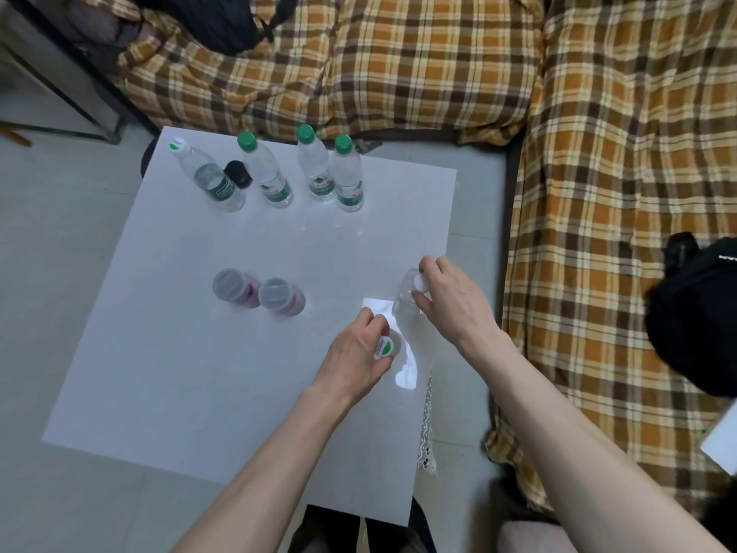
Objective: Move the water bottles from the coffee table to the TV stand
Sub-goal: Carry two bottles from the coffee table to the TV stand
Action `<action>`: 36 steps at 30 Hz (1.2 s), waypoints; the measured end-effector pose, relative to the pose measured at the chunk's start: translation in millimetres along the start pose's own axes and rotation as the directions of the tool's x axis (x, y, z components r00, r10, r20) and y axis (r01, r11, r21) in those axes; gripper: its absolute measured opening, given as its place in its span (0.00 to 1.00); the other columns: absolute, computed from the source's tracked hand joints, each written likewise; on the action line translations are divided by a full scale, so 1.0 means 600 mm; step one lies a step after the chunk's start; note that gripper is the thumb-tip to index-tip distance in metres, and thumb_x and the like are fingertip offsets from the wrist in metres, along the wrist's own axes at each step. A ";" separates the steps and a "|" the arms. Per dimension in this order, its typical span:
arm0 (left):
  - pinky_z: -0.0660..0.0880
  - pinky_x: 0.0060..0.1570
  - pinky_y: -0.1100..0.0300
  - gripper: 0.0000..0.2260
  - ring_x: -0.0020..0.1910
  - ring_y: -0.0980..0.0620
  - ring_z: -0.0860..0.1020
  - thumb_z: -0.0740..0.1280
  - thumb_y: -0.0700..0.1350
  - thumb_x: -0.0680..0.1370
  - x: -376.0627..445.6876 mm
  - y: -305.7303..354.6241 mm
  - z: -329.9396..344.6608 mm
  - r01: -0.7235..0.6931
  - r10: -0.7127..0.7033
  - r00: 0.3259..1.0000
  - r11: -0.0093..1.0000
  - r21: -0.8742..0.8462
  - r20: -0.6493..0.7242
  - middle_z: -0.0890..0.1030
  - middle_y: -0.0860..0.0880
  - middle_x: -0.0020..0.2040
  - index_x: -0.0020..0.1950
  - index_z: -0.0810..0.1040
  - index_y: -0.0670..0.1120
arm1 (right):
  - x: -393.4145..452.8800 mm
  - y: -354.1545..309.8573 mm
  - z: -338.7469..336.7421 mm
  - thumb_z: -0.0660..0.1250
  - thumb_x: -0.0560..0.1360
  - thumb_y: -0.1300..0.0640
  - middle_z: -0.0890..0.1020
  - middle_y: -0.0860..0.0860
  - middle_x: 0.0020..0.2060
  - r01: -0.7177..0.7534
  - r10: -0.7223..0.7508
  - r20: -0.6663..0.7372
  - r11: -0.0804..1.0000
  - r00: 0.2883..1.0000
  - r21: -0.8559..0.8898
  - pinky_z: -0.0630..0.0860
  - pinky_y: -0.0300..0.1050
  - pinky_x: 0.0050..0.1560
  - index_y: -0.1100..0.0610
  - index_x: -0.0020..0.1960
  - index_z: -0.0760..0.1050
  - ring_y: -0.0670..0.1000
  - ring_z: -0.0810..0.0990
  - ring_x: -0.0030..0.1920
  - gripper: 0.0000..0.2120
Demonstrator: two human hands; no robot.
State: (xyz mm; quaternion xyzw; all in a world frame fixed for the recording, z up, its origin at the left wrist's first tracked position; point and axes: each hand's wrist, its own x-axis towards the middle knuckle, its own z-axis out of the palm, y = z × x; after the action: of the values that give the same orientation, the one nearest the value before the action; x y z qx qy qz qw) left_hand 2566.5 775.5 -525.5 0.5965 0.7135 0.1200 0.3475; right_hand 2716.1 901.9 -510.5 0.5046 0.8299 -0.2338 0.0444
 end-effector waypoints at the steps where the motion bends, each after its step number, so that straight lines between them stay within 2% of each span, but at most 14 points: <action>1: 0.64 0.39 0.58 0.08 0.38 0.47 0.69 0.71 0.42 0.76 -0.002 0.001 -0.003 0.004 -0.004 1.000 1.000 -0.017 -0.015 0.68 0.52 0.49 0.52 0.74 0.44 | -0.008 0.003 -0.005 0.66 0.81 0.53 0.75 0.54 0.52 0.001 -0.001 -0.018 1.000 1.000 0.017 0.65 0.47 0.39 0.59 0.61 0.69 0.58 0.76 0.51 0.13; 5: 0.64 0.37 0.58 0.08 0.37 0.48 0.70 0.71 0.43 0.76 -0.020 0.017 -0.021 0.018 -0.027 0.994 0.996 -0.086 -0.106 0.70 0.51 0.46 0.47 0.72 0.46 | -0.047 0.005 -0.032 0.66 0.80 0.50 0.77 0.51 0.49 0.009 -0.005 -0.090 0.999 0.996 0.049 0.65 0.47 0.38 0.57 0.56 0.70 0.56 0.76 0.49 0.12; 9: 0.64 0.38 0.59 0.08 0.39 0.47 0.72 0.72 0.43 0.76 -0.056 0.039 -0.053 0.032 -0.054 0.982 0.992 -0.120 -0.182 0.71 0.50 0.46 0.48 0.74 0.44 | -0.091 -0.015 -0.072 0.67 0.79 0.47 0.77 0.46 0.49 0.050 -0.034 -0.164 0.994 0.986 0.095 0.73 0.48 0.39 0.52 0.55 0.71 0.51 0.76 0.50 0.11; 12: 0.66 0.39 0.59 0.08 0.40 0.49 0.72 0.72 0.43 0.76 -0.093 0.055 -0.084 0.020 -0.059 0.966 0.987 -0.156 -0.250 0.71 0.51 0.47 0.49 0.75 0.45 | -0.125 -0.035 -0.107 0.69 0.77 0.48 0.78 0.45 0.48 0.103 -0.075 -0.240 0.989 0.968 0.105 0.75 0.48 0.40 0.51 0.54 0.73 0.52 0.76 0.49 0.10; 15: 0.70 0.40 0.57 0.08 0.40 0.52 0.72 0.73 0.44 0.75 -0.138 0.071 -0.123 0.008 -0.075 0.942 0.980 -0.200 -0.328 0.72 0.52 0.47 0.49 0.75 0.47 | -0.157 -0.062 -0.143 0.70 0.76 0.48 0.77 0.44 0.46 0.160 -0.124 -0.298 0.982 0.947 0.100 0.73 0.47 0.38 0.50 0.54 0.73 0.50 0.76 0.48 0.11; 17: 0.72 0.40 0.56 0.08 0.40 0.53 0.73 0.73 0.44 0.75 -0.171 0.080 -0.153 0.002 -0.088 0.918 0.976 -0.219 -0.386 0.72 0.53 0.47 0.49 0.75 0.49 | -0.178 -0.084 -0.167 0.70 0.76 0.47 0.75 0.42 0.45 0.201 -0.157 -0.320 0.974 0.934 0.109 0.69 0.42 0.37 0.49 0.53 0.73 0.47 0.74 0.47 0.11; 20: 0.73 0.43 0.58 0.07 0.43 0.54 0.75 0.73 0.44 0.75 -0.229 0.086 -0.197 0.000 -0.116 0.876 0.971 -0.241 -0.468 0.73 0.56 0.49 0.50 0.76 0.50 | -0.204 -0.127 -0.203 0.70 0.76 0.47 0.75 0.43 0.44 0.264 -0.204 -0.333 0.953 0.921 0.146 0.64 0.41 0.36 0.49 0.52 0.72 0.46 0.73 0.45 0.10; 24: 0.71 0.47 0.64 0.08 0.50 0.60 0.76 0.71 0.45 0.79 -0.315 0.071 -0.250 -0.008 -0.152 0.814 0.962 -0.273 -0.560 0.73 0.62 0.53 0.54 0.76 0.54 | -0.233 -0.202 -0.238 0.68 0.77 0.46 0.75 0.43 0.43 0.377 -0.319 -0.342 0.919 0.884 0.116 0.69 0.43 0.38 0.48 0.51 0.70 0.46 0.72 0.43 0.09; 28: 0.69 0.48 0.68 0.07 0.51 0.61 0.75 0.69 0.47 0.82 -0.412 0.042 -0.291 0.022 -0.188 0.750 0.965 -0.259 -0.634 0.72 0.57 0.54 0.59 0.75 0.54 | -0.255 -0.296 -0.255 0.69 0.77 0.46 0.75 0.43 0.42 0.485 -0.437 -0.333 0.871 0.836 0.074 0.66 0.43 0.37 0.49 0.50 0.71 0.45 0.72 0.42 0.10; 30: 0.72 0.50 0.65 0.08 0.52 0.59 0.75 0.69 0.48 0.82 -0.466 0.024 -0.308 0.051 -0.220 0.705 0.964 -0.262 -0.674 0.73 0.57 0.55 0.61 0.75 0.54 | -0.271 -0.349 -0.256 0.69 0.78 0.47 0.75 0.44 0.41 0.543 -0.497 -0.334 0.838 0.801 0.056 0.64 0.42 0.37 0.50 0.50 0.72 0.46 0.72 0.42 0.10; 33: 0.74 0.52 0.59 0.11 0.53 0.54 0.75 0.70 0.48 0.81 -0.555 -0.004 -0.330 0.108 -0.280 0.622 0.956 -0.274 -0.731 0.75 0.56 0.56 0.62 0.75 0.53 | -0.305 -0.432 -0.245 0.69 0.78 0.47 0.76 0.45 0.43 0.616 -0.572 -0.328 0.787 0.752 0.039 0.70 0.45 0.40 0.51 0.52 0.74 0.48 0.73 0.43 0.09; 36: 0.73 0.52 0.58 0.10 0.53 0.53 0.74 0.71 0.47 0.80 -0.653 -0.036 -0.346 0.163 -0.340 0.547 0.940 -0.301 -0.765 0.76 0.56 0.54 0.61 0.75 0.52 | -0.345 -0.515 -0.224 0.69 0.79 0.47 0.76 0.45 0.41 0.670 -0.621 -0.324 0.741 0.714 0.056 0.72 0.45 0.40 0.51 0.50 0.74 0.47 0.73 0.42 0.08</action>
State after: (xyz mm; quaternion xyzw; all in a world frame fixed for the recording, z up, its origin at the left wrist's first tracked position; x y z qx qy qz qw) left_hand 2435.6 454.3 -248.8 0.3305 0.8553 0.3952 0.0555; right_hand 2573.8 673.1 -221.1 0.2120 0.9282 -0.2290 -0.2027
